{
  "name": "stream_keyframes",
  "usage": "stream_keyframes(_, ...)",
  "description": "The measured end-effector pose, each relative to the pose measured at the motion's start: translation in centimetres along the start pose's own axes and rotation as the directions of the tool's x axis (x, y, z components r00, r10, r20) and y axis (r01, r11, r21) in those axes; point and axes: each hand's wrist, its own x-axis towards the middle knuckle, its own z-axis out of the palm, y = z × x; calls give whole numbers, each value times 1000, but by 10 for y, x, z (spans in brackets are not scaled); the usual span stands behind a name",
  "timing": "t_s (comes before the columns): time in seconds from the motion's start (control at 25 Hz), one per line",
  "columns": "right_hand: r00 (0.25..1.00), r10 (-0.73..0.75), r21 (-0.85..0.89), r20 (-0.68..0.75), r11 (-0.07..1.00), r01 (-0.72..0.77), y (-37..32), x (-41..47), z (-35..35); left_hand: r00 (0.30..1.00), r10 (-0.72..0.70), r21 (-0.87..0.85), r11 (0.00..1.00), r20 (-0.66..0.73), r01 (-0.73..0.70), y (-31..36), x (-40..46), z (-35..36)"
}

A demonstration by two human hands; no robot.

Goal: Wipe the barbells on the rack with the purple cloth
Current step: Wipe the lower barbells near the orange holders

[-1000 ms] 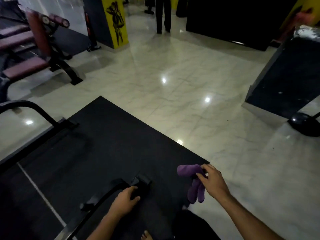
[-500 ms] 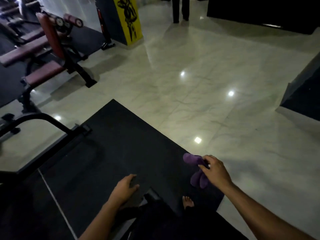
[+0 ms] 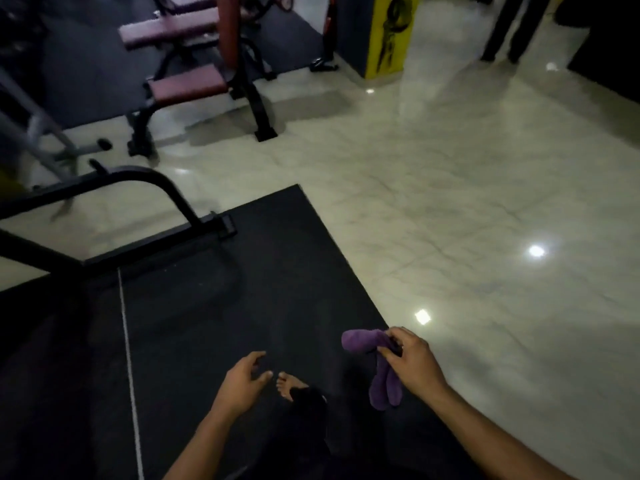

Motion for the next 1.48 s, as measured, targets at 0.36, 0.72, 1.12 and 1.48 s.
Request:
stream_keyframes(0.36,882,-293,70,369,955,288,-235,233,85,972,-33,-112,994,-232,7,-41,86,-192)
stream_keyframes(0.72,646,-479,405,595,872,274,-427,387,176,920,-15,-464,867,-392,-184,-5,178,-372)
stream_keyframes(1.12,651,-401,394,644,904,166,-591,514,301,753,-222,-345,939,-620,-7,-36,222,-553)
stream_keyframes(1.48,275,-15,196,961,739,-645,-756,528,437,678,-130,-183,983,-724,-8,-97,278,-671)
